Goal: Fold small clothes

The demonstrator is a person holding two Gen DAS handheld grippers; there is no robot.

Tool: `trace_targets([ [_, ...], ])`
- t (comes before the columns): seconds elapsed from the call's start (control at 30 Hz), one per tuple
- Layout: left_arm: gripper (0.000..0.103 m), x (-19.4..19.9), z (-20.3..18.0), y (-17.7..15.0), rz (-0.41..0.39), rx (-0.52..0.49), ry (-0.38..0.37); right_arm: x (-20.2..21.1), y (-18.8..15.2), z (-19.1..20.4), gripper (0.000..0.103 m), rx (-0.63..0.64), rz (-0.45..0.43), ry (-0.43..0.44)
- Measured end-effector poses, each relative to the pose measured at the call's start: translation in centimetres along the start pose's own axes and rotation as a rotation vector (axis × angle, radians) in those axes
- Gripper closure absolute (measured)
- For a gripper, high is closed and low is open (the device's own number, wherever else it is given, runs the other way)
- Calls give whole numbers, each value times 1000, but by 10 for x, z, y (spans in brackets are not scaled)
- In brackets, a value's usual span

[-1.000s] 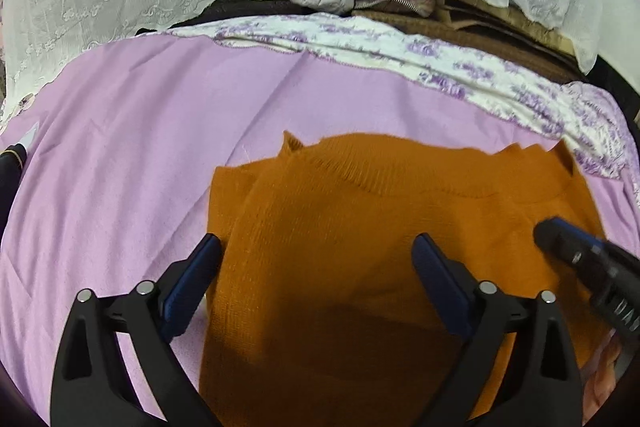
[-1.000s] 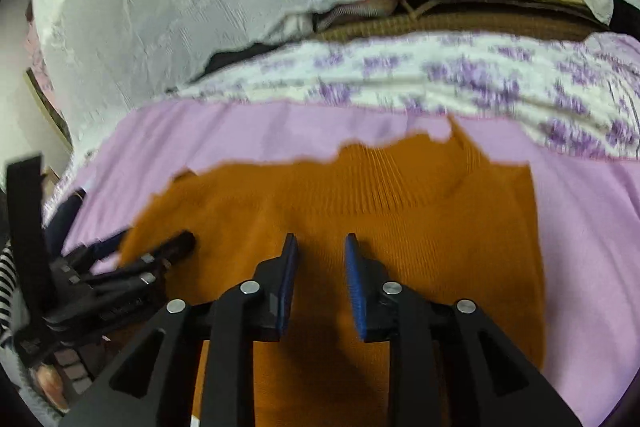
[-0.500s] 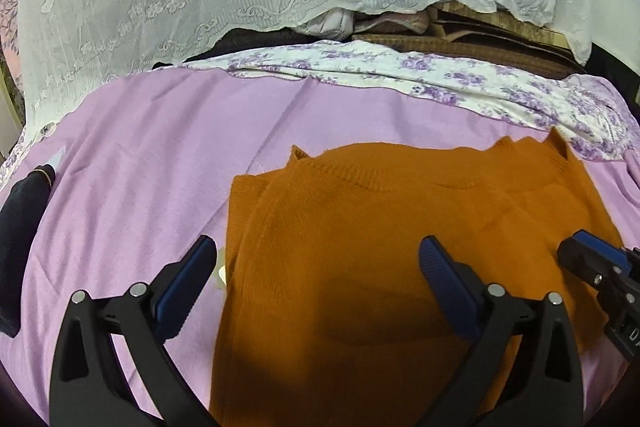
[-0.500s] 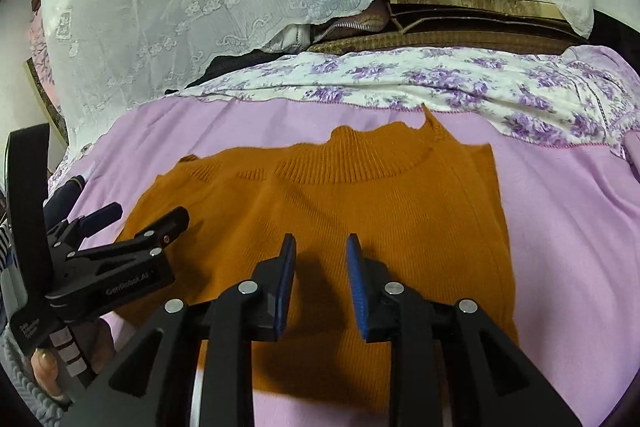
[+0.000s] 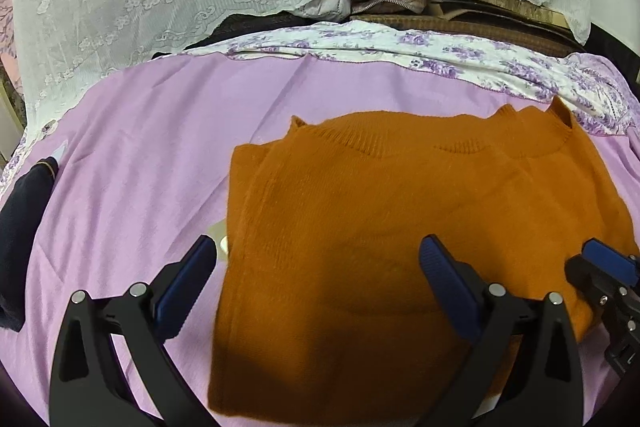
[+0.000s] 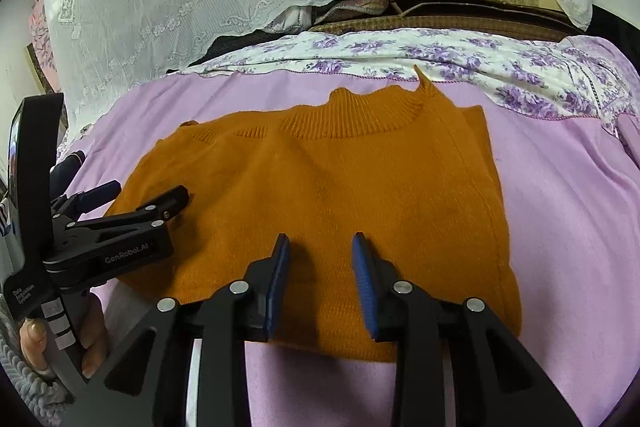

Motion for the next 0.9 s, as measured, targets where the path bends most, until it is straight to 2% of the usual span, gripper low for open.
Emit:
trace_targets([
  [0.77, 4, 20, 23, -33, 30, 47, -5, 21, -28, -13, 71, -58, -1, 0],
  [0.9, 4, 27, 27, -34, 11, 67, -30, 34, -27, -17, 63, -86, -36, 19],
])
Point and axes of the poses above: each gripper's, at about its wrist camera, not at the fingertips, and x roughly against the way its jaws point, z to its left, y to its top, the point moved 4 cm from there along -x, roughly the way its jaws point, and after that the axes turned 7 degrees about z, right-handed, at the moved point
